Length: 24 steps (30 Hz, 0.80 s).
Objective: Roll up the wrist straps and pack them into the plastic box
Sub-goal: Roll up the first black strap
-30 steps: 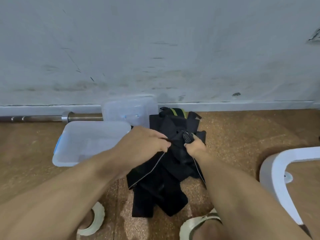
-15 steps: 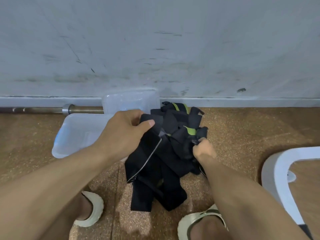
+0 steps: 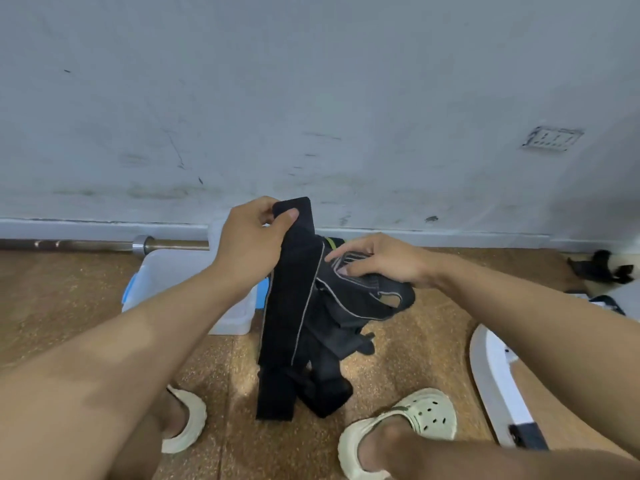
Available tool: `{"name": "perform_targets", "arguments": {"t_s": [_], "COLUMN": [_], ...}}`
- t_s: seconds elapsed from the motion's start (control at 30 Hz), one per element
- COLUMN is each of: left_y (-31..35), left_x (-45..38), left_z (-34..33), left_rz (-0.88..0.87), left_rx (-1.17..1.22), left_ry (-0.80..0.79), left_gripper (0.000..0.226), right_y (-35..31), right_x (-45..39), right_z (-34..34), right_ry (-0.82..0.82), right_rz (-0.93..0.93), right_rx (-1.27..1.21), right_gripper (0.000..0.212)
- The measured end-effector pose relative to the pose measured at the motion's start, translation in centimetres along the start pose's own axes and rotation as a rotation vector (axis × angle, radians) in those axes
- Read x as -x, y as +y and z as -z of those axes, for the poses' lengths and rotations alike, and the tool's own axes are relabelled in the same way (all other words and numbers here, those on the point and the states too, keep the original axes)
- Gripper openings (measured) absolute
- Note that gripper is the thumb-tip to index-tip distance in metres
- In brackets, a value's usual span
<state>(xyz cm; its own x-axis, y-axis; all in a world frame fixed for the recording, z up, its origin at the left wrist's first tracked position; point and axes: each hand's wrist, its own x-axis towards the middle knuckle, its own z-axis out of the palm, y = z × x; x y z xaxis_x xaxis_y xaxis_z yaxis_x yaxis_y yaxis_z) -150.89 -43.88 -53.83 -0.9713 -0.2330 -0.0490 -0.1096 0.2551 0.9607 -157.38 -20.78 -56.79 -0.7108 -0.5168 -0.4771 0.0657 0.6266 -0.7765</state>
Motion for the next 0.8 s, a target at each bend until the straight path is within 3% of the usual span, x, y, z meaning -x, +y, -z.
{"name": "perform_targets", "arguments": {"t_s": [0.1, 0.27, 0.3, 0.4, 0.47, 0.53, 0.67, 0.73, 0.8], "left_y": [0.5, 0.8, 0.8, 0.6, 0.1, -0.6, -0.9, -1.0, -0.8], "left_x": [0.1, 0.4, 0.4, 0.2, 0.6, 0.6, 0.1, 0.1, 0.2], "left_z": [1.4, 2.4, 2.6, 3.5, 3.4, 2.9, 2.1, 2.1, 2.1], "left_rz": [0.036, 0.068, 0.09, 0.183, 0.201, 0.193, 0.205, 0.157, 0.084], "left_rx": [0.117, 0.252, 0.275, 0.315, 0.231, 0.19, 0.135, 0.057, -0.011], "left_ry": [0.036, 0.029, 0.016, -0.21, -0.391, -0.329, -0.013, 0.026, -0.009], "left_gripper": [0.012, 0.013, 0.021, 0.054, 0.044, 0.027, 0.034, 0.047, 0.041], "right_y": [-1.9, -4.7, -5.2, -6.4, -7.0, -7.4, -6.7, -6.4, -6.3], "right_x": [1.8, 1.7, 1.8, 1.9, 1.8, 1.3, 0.2, -0.3, -0.5], "right_z": [-2.7, -5.8, -6.0, -5.8, -5.2, -4.6, -4.2, -4.3, -4.4], "right_ry": [-0.063, 0.285, 0.32, 0.36, 0.393, 0.46, 0.585, 0.602, 0.6], "right_rz": [0.087, 0.144, 0.15, 0.155, 0.17, 0.152, 0.072, 0.058, 0.052], "right_rx": [-0.071, -0.117, -0.139, -0.429, -0.61, -0.673, -0.694, -0.703, -0.673], "right_gripper": [0.045, 0.005, 0.006, 0.025, 0.032, 0.027, 0.017, 0.019, 0.02]}}
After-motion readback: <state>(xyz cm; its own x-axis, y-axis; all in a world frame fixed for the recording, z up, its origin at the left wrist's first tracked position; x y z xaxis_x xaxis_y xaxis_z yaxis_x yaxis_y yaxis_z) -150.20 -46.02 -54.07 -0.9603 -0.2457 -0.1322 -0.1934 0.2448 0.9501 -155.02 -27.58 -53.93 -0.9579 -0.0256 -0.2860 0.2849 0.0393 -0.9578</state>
